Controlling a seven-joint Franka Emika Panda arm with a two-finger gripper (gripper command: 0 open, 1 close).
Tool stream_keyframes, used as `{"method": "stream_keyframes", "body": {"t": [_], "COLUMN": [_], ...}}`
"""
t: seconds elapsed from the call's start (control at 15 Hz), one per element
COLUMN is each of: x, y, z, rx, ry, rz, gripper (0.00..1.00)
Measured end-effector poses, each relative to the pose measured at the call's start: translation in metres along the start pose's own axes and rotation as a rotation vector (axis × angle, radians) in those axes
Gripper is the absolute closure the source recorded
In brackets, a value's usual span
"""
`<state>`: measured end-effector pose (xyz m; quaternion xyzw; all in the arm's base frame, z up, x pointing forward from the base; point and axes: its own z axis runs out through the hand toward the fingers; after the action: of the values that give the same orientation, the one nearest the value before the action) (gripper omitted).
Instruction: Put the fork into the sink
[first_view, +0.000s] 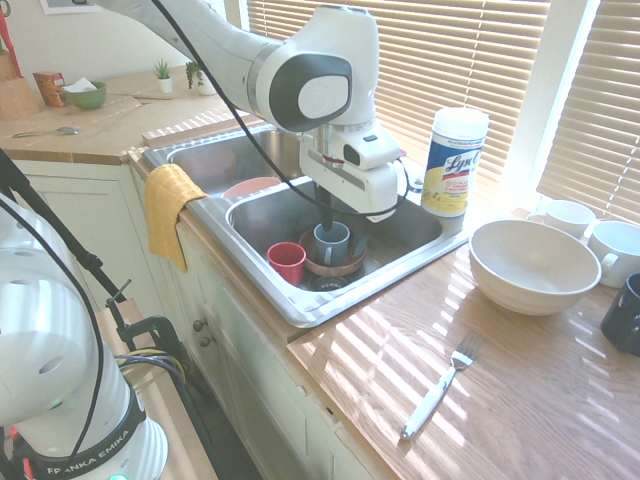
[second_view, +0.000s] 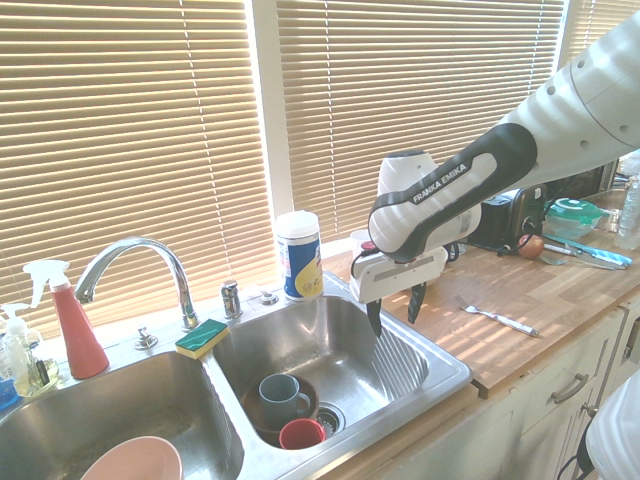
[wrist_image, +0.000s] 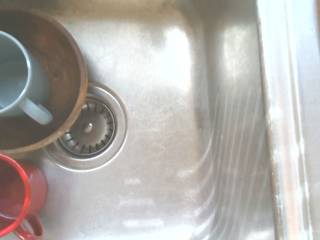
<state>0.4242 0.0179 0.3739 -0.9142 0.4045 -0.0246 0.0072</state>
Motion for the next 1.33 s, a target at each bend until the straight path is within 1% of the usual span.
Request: {"method": "stream_keyframes", "body": {"t": [0.13,0.2,0.33,0.47,0.67,0.8,1.0,1.13,1.33], "x": [0.000,0.002,0.010,0.030,0.059,0.078,0.098,0.108,0.115], "y": [0.000,0.002,0.016,0.048,0.111,0.156,0.212,0.231,0.234], "z": [0.001,0.000,-0.005,-0.017,-0.030,-0.032,-0.026,-0.020,-0.001], "rx": [-0.002,-0.004,-0.024,-0.056,-0.041,-0.037,-0.020,-0.010,-0.012], "ry": [-0.002,-0.006,-0.024,-0.018,-0.027,-0.020,-0.033,-0.022,-0.004], "rz": [-0.008,-0.040,-0.146,-0.244,-0.328,-0.327,-0.285,-0.261,-0.246], "gripper": [0.00,0.00,0.00,0.00,0.00,0.00,0.00,0.00,0.00]}}
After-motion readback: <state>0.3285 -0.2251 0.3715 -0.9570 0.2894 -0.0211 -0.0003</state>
